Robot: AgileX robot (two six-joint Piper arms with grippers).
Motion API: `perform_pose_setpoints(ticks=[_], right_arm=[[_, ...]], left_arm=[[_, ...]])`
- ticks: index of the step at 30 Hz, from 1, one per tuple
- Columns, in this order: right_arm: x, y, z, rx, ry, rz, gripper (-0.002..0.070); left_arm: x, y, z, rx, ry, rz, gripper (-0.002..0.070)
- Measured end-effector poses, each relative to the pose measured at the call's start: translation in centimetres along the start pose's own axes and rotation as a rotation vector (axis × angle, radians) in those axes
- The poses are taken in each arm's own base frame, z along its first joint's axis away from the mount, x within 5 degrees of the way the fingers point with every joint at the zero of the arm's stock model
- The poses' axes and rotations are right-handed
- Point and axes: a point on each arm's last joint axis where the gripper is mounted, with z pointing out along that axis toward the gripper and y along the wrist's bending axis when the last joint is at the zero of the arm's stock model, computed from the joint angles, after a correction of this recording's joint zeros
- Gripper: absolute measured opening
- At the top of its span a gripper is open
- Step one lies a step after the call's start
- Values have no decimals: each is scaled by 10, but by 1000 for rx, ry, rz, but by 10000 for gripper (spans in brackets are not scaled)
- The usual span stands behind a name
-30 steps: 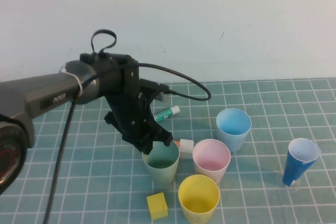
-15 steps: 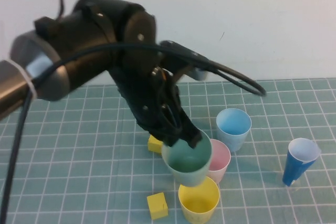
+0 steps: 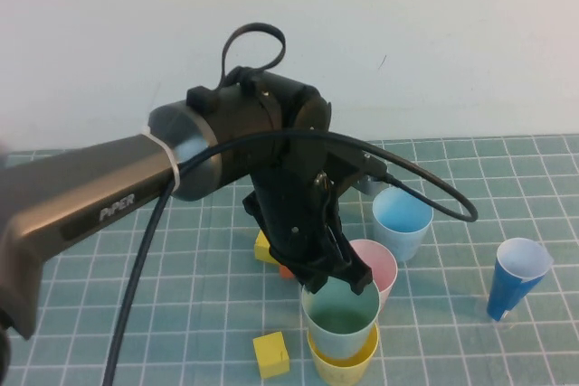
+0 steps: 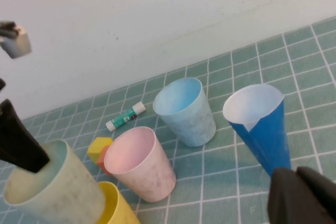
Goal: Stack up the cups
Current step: Place the green cup on the yellow cup, then pick up the pink cup
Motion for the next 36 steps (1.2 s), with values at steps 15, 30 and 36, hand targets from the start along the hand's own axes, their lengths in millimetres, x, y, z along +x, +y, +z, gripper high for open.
perform_pose_setpoints(ticks=[15, 30, 36], right_arm=[[0, 0, 0, -2, -1, -11, -3], [0, 0, 0, -3, -1, -21, -3], [0, 0, 0, -3, -1, -27, -3]], left_arm=[[-5, 2, 11, -7, -11, -17, 381], [-51, 14, 27, -60, -187, -26, 395], [-51, 30, 66, -76, -89, -66, 395]])
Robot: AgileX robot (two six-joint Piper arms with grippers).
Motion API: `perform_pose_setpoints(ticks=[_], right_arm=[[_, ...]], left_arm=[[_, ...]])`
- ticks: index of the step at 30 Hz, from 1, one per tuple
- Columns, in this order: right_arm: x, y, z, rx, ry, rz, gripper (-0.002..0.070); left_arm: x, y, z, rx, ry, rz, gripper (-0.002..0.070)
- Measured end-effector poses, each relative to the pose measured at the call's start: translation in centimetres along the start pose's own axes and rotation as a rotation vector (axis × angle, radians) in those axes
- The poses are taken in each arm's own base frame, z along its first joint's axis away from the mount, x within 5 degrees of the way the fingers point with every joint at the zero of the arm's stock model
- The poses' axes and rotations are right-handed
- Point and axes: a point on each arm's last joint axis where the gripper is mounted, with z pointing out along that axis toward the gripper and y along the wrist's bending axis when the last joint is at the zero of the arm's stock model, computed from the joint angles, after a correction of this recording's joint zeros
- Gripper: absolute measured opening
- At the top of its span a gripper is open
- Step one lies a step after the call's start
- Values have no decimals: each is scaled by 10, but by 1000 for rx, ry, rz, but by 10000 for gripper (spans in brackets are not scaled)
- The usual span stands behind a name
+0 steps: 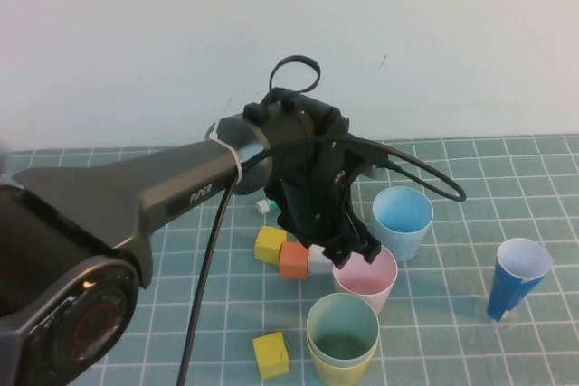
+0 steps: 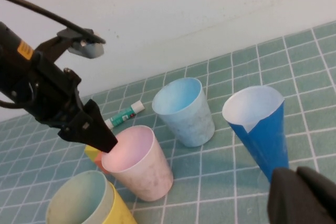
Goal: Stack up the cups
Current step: Pick up the pink cup
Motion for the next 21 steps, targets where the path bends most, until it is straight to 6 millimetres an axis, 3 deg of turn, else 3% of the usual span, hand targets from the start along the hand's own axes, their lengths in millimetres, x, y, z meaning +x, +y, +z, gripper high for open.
perform_pose_setpoints(ticks=[7, 11, 14, 19, 21], right_arm=[[0, 0, 0, 0, 0, -4, -3], [0, 0, 0, 0, 0, -6, -3], [0, 0, 0, 0, 0, -7, -3], [0, 0, 0, 0, 0, -7, -3], [0, 0, 0, 0, 0, -6, -3]], left_arm=[[-2, 2, 13, 13, -19, -19, 389], [-5, -2, 18, 58, -48, -32, 347], [-4, -4, 25, 84, -35, -26, 286], [-2, -5, 33, 91, -19, -14, 76], [-2, -5, 33, 91, -19, -9, 32]])
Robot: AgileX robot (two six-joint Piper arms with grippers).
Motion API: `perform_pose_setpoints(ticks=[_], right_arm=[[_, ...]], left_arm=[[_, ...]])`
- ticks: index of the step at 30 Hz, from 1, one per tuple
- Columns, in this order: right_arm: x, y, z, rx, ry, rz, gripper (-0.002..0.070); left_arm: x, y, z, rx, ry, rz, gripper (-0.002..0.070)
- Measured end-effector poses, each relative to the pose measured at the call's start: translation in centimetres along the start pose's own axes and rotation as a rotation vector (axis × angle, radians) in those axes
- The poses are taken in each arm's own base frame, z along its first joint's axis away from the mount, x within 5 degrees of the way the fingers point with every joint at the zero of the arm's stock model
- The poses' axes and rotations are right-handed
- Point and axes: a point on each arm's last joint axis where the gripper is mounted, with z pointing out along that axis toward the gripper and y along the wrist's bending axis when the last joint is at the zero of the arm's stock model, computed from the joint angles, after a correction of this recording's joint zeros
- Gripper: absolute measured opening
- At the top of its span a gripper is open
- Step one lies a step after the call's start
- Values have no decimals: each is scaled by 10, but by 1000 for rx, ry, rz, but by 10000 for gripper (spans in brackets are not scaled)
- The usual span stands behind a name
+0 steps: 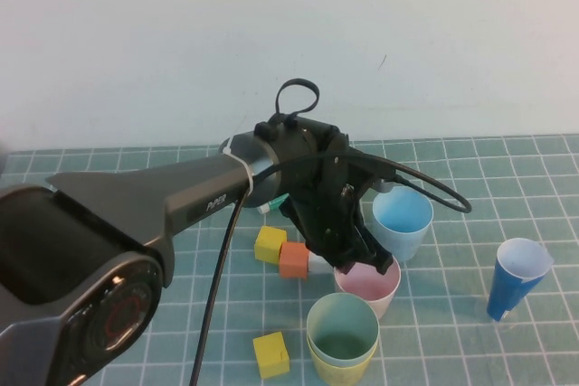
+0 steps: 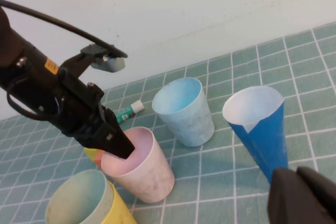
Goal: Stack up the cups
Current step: Pick up the pink cup, then place the pink cup on the green cup
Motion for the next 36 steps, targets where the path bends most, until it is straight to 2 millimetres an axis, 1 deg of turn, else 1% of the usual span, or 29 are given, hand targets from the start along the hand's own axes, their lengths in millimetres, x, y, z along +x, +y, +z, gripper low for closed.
perform_pose_setpoints(ticks=[4, 6, 9, 12, 14, 16, 18, 20, 22, 24, 28, 32, 36], right_arm=[[0, 0, 0, -3, 1, 6, -3], [0, 0, 0, -5, 5, 6, -3], [1, 1, 0, -6, 9, 6, -3], [1, 1, 0, -7, 11, 6, -3], [1, 1, 0, -8, 11, 3, -3], [1, 1, 0, -10, 10, 1, -3], [1, 1, 0, -11, 10, -2, -3], [1, 1, 0, -11, 10, -5, -3], [1, 1, 0, -11, 10, -5, -3], [1, 1, 0, -12, 9, -4, -3], [1, 1, 0, -12, 9, -5, -3], [1, 1, 0, -12, 9, -4, -3], [1, 1, 0, -13, 9, -4, -3]], left_arm=[[-6, 2, -7, -17, -19, 15, 9], [-10, 6, -19, -46, -30, 32, 7], [-15, 13, -51, -86, -47, 42, 6], [-13, 17, -96, -107, -54, 49, 6], [-6, 15, -126, -112, -40, 56, 6], [2, 10, -152, -95, -20, 66, 6], [11, 4, -168, -51, -19, 63, 6], [21, -2, -178, -5, -23, 61, 6], [32, -5, -177, 19, -5, 57, 6], [41, -6, -171, 32, 20, 49, 6], [53, -5, -145, 61, 47, 16, 6], [56, -6, -130, 97, 20, -2, 6], [54, -6, -123, 103, 10, 5, 6]])
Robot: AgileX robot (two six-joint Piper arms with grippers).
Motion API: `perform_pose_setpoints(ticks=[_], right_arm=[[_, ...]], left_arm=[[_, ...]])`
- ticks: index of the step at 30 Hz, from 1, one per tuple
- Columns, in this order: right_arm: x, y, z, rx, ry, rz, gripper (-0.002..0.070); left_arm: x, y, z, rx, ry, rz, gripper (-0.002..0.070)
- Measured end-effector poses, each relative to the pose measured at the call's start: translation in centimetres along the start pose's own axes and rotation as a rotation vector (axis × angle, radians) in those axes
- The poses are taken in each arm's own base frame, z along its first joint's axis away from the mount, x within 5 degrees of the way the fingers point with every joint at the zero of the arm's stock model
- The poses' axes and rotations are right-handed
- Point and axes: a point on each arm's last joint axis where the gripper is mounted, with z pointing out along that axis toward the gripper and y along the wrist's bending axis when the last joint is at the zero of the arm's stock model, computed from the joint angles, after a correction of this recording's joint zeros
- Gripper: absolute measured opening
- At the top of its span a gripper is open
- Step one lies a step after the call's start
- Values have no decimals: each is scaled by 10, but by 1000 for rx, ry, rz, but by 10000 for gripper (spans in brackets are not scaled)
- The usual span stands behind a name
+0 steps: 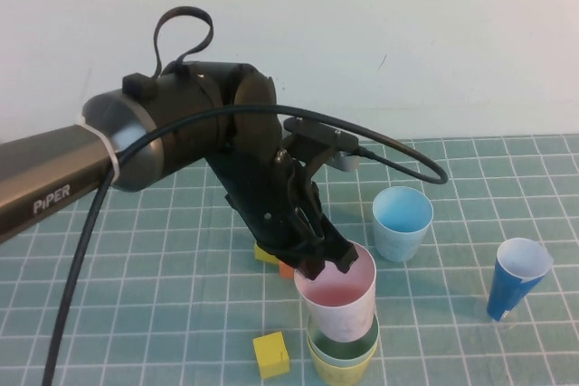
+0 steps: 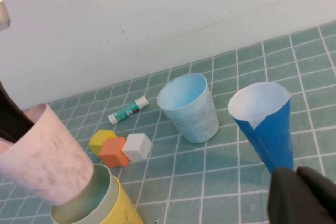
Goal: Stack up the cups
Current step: Place the pink cup on the green cup
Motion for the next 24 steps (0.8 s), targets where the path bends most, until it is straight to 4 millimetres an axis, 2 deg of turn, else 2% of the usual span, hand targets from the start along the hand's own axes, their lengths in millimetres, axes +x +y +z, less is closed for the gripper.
perform_pose_setpoints(ticks=[13, 16, 21, 22, 24], right_arm=[[0, 0, 0, -2, -5, 0, -3], [-1, 1, 0, -10, -10, -8, -3], [-3, 5, 0, -53, -35, -63, -3], [-4, 6, 0, -64, -42, -71, -3], [-5, 9, -1, -85, -41, -94, -3]], left_arm=[[-3, 9, 33, 0, 48, 4, 13], [-4, 9, 34, -1, 43, 15, 80], [-4, 9, 33, -6, 30, 44, 283], [-5, 8, 29, -12, 17, 52, 302], [-6, 7, 15, -31, -24, 71, 293]])
